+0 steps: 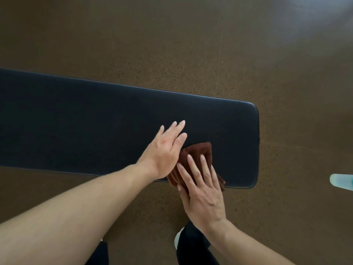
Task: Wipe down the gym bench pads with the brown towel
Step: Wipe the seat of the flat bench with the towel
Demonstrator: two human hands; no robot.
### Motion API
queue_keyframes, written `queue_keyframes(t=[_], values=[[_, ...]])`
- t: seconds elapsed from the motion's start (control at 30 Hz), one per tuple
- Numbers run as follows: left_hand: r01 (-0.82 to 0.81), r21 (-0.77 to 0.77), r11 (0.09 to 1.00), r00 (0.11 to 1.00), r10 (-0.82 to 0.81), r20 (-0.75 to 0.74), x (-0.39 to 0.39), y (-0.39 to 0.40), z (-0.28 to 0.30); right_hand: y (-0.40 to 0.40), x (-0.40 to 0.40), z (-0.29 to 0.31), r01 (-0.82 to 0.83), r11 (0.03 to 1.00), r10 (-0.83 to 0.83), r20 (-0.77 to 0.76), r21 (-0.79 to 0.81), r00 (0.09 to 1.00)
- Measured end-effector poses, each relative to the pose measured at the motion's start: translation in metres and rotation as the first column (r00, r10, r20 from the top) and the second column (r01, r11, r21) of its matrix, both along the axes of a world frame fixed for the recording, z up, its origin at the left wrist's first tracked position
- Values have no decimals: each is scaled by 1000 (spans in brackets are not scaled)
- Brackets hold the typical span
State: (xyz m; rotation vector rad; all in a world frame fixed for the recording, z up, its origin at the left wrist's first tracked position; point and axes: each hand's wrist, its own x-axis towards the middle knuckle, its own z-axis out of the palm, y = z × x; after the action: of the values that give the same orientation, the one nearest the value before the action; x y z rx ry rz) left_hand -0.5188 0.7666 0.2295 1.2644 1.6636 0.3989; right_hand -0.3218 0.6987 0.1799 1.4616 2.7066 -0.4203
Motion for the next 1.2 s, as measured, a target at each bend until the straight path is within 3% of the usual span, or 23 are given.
queue_keyframes(t=[0.17, 0.33, 0.53, 0.63, 0.7, 0.8, 0.9, 1.03, 1.2], values=[[-62, 246, 967, 983, 102, -153, -98, -44, -6, -16, -114, 4, -164, 983, 164, -11, -77, 986], [-45, 269, 962, 940, 132, -314, -230, -78, -13, 3, -240, 8, -214, 973, 211, -48, -86, 976], [103, 201, 974, 919, -16, -395, -316, -80, -8, 95, -334, 14, 60, 989, -64, -28, -133, 998], [258, 124, 958, 862, -171, -477, -328, -76, -8, 127, -322, 18, 225, 958, -228, 7, -177, 974], [349, 43, 936, 798, -272, -538, -330, -74, -9, 139, -301, 22, 412, 890, -413, 34, -198, 910], [370, -10, 929, 754, -307, -580, -322, -77, -15, 134, -260, 22, 522, 833, -524, 41, -185, 851], [379, -43, 924, 719, -324, -615, -318, -76, -15, 113, -238, 20, 493, 852, -504, -20, -175, 863], [454, -167, 875, 606, -441, -662, -321, -62, 0, 58, -244, 19, 439, 892, -445, -39, -108, 895], [462, -326, 825, 533, -551, -642, -312, -49, 15, -45, -247, 15, 70, 991, -78, -63, -117, 995]])
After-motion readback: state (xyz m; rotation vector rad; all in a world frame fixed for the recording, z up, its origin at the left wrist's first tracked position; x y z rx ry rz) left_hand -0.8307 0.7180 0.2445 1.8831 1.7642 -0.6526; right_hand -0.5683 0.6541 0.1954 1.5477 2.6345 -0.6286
